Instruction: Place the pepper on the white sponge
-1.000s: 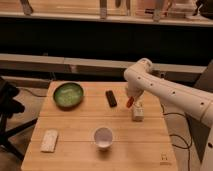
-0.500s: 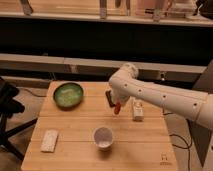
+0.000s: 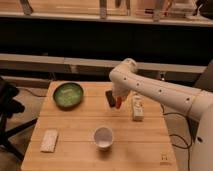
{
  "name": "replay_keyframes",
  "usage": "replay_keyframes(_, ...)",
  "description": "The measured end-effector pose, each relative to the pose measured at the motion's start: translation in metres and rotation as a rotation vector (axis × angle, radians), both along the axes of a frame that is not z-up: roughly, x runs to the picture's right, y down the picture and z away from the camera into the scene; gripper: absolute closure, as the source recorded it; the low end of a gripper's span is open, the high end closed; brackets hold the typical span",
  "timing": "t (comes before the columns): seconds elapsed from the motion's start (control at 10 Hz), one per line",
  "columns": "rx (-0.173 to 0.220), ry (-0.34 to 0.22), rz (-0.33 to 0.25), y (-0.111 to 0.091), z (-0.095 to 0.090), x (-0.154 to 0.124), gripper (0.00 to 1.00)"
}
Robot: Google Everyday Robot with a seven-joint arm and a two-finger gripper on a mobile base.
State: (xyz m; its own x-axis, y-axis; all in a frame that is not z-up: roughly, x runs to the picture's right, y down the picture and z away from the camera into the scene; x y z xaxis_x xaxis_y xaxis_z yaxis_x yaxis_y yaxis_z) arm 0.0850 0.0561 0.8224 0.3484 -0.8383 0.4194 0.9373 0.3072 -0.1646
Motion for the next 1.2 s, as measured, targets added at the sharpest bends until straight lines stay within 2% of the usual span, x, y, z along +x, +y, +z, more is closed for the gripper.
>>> replay_keyframes(0.2,0.000,-0.008,-0.024,0.009,-0.006,-0.031,1.00)
replay_keyframes(0.4,0.000,-0.021,-0.049,0.008,-0.004,-0.057,1.00)
replay_keyframes(0.9,-0.004,-0.052,-0.129,0.010,0.001,-0.061,1.00)
replay_keyframes(1.2,-0.004,-0.078,-0.179,0.011,0.004,-0.107,1.00)
